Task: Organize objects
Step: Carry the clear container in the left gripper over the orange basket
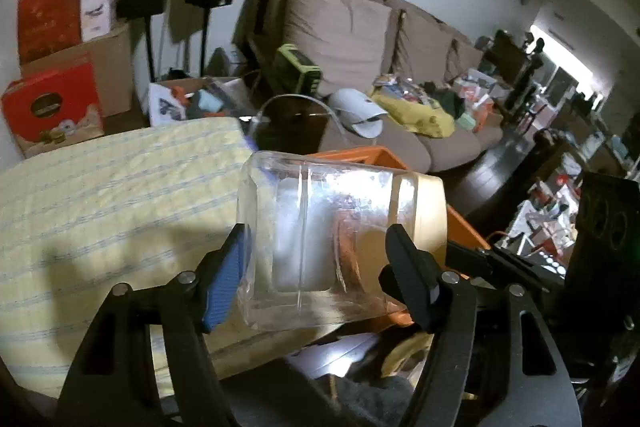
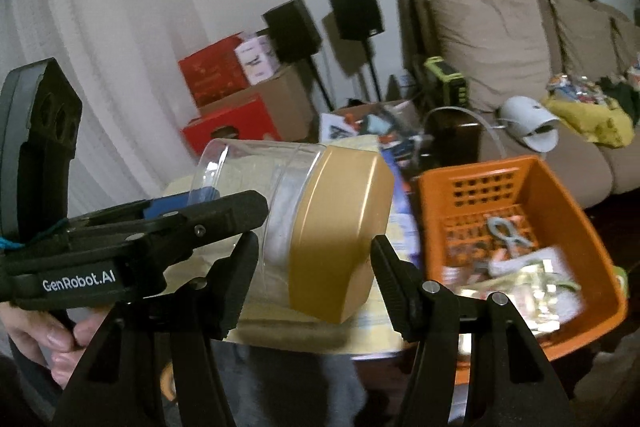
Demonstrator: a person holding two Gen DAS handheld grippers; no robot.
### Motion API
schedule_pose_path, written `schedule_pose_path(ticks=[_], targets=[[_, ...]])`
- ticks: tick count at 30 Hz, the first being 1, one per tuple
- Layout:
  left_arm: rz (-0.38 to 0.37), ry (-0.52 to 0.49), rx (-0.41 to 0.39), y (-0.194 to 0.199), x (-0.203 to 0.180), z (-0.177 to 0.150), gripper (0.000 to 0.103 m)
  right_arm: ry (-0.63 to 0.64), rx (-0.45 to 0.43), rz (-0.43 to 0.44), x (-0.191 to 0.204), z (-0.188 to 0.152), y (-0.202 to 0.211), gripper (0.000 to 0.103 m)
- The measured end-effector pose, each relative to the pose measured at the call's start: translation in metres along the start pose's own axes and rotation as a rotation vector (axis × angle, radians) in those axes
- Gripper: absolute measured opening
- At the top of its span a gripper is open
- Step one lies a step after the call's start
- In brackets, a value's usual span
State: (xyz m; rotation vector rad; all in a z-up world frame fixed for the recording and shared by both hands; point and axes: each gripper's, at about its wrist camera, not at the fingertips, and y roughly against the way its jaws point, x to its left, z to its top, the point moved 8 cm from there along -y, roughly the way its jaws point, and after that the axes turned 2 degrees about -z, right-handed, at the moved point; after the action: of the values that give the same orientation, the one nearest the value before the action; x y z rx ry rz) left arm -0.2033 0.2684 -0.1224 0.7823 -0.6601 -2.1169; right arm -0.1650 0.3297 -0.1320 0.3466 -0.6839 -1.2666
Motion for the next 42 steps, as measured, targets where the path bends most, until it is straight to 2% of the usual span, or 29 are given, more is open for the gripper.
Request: schedule_pose_path(ticks=[9,17,23,26,29,32,35,40,42], targets=[[-0.075,-0.056,0.041,-0.04,-0.066,0.004,0.066,-0.042,-0.028,-0.098,-0.07,-0.004,0.036,0.06],[-0.125,-0.077,0.09,-0.079,-0.109,-0.013,0.064,-0.09,-0.027,-0.178,-0.119,-0.022,0.05,0.06],[-0.131,-0.091,0.122,-0.109,-0.13,-0.023,0.064,-0.125,-0.004,-0.186,-0.156,-0.036,0.049,0.06],[-0.124,-0.099,0.134,-0.128,-0.135,-0.031,0.065,-0.145,0.003,-0.189,-0.173,-0.043,0.043,0.06],[-0.108,-0.065,0.172,-0.15,-0.132,-0.044,0.064,-0.165,0.032,-0.192,-0.189,-0.054,0.03,0.06],[-0.09,-0.052,0.175,-0.163,-0.127,-0.053,0.065,-0.145,0.065,-0.21,-0.198,-0.065,0.016,0.06],[-0.07,-0.007,0.194,-0.172,-0.12,-0.054,0.064,-0.155,0.103,-0.189,-0.206,-0.07,0.004,0.06],[-0.082,0.017,0.201,-0.183,-0.121,-0.055,0.064,-0.068,0.165,-0.241,-0.213,-0.066,-0.009,0.059],[-0.074,0.013,0.189,-0.185,-0.123,-0.055,0.064,-0.078,0.173,-0.24,-0.218,-0.067,-0.011,0.059]])
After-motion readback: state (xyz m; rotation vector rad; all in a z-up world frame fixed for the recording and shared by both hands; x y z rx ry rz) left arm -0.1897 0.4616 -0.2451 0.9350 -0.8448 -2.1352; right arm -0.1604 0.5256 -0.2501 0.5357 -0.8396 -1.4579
